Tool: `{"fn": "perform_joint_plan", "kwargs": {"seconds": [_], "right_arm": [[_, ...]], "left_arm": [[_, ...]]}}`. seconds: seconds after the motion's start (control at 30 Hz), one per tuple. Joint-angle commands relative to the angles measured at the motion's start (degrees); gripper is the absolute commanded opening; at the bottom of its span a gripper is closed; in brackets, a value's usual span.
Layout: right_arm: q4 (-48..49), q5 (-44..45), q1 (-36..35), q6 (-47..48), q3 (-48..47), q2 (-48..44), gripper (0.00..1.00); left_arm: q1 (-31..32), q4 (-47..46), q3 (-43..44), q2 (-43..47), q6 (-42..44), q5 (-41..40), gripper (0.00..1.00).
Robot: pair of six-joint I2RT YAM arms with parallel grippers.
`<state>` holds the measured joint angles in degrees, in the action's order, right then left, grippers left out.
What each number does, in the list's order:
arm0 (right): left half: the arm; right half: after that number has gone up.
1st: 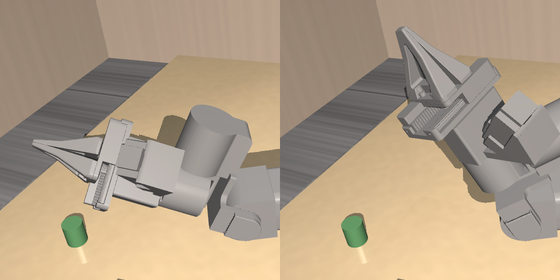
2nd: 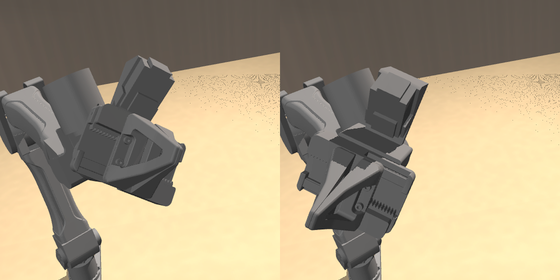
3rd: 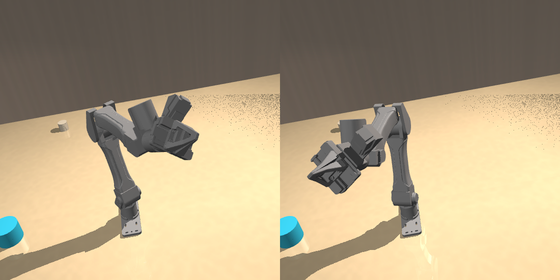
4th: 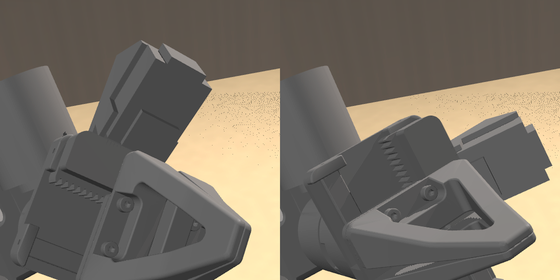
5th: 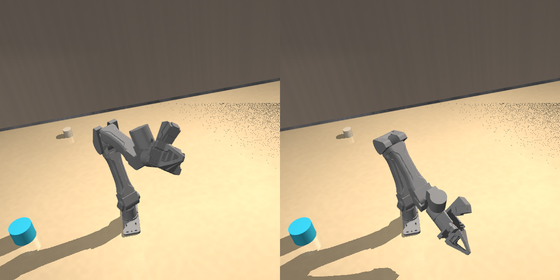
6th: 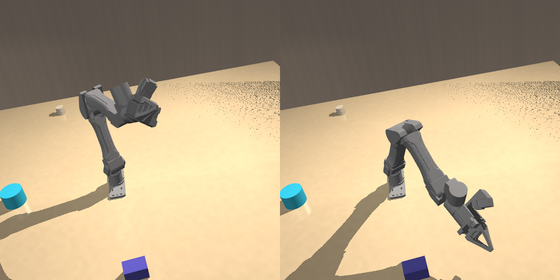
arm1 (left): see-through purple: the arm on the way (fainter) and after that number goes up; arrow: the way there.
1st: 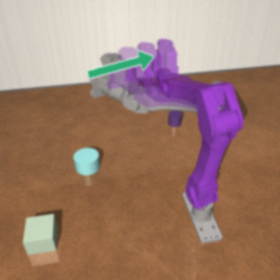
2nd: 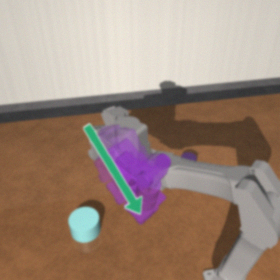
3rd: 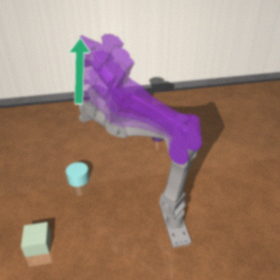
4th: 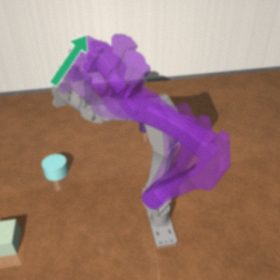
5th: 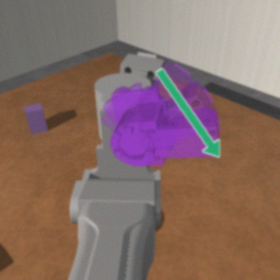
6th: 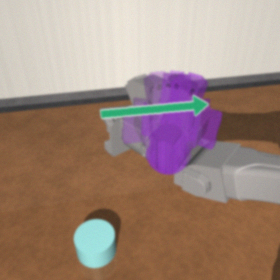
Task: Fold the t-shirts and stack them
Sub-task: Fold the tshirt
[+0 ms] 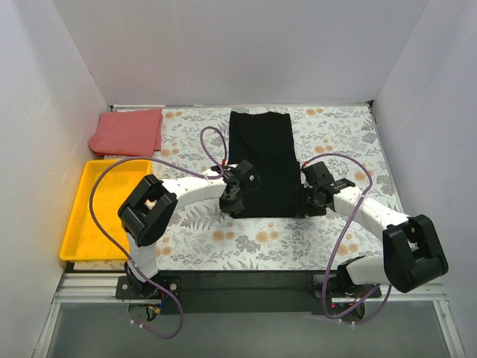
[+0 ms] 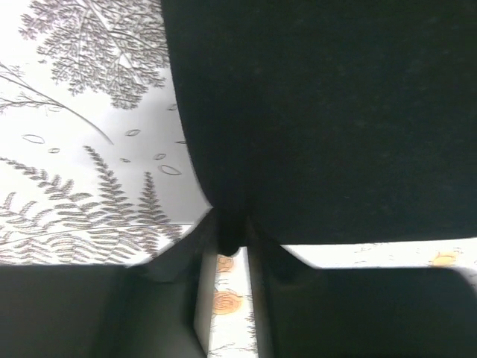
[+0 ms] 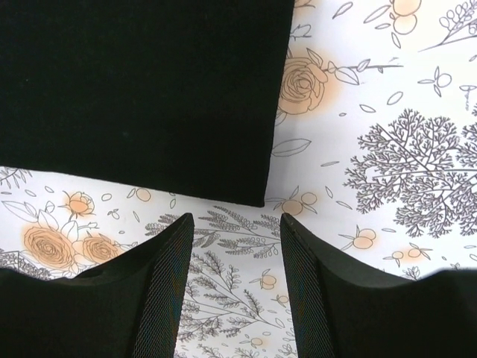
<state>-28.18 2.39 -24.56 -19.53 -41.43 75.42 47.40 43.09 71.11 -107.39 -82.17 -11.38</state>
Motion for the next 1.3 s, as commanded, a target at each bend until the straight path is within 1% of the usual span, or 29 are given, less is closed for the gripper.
{"fn": "perform_joint_plan", "kwargs": {"seconds": [0.0,0.1,0.13,0.43,0.63,0.73,0.9,1.03,1.23,1.27], "right_arm": [[1.11,2.26,-1.02,-1.39,-2.78,1.48,0.57],[1.29,2.26,-1.63,-1.48,-3.31,2.98,0.57],[1.29,2.35,-1.72,-1.74,-3.57,3.33,0.57],[3.05,6.48,-3.13,-2.80,-2.52,5.70,0.56],[2.79,4.55,-3.39,-3.23,-3.74,4.92,0.56],[2.70,5.60,-3.48,-3.41,-4.01,4.65,0.56],[2.69,8.15,-3.65,-3.59,-3.92,6.67,0.55],[3.13,9.65,-3.92,-3.32,-2.00,9.30,0.55],[3.05,7.98,-4.71,-3.85,1.87,10.54,0.49],[3.05,7.98,-4.89,-3.76,2.66,10.71,0.46]], "left_arm": [[0.94,3.14,-1.24,-2.30,-0.36,0.30,0.11],[0.94,3.05,-1.68,-1.86,-0.36,0.48,0.01],[0.94,2.88,-1.85,-1.68,-0.27,0.57,0.00],[0.94,2.44,-2.64,-0.98,-0.36,1.09,0.00],[0.94,2.35,-3.08,-0.45,-0.45,1.27,0.00],[0.94,1.91,-3.43,-0.18,-0.45,1.62,0.00],[0.94,1.91,-3.61,-0.01,-0.36,1.80,0.00],[0.94,2.00,-3.79,-0.01,-0.27,1.97,0.00],[0.94,2.26,-4.05,0.43,-0.27,2.24,0.00],[0.94,2.26,-4.14,0.52,-0.27,2.24,0.00]]}}
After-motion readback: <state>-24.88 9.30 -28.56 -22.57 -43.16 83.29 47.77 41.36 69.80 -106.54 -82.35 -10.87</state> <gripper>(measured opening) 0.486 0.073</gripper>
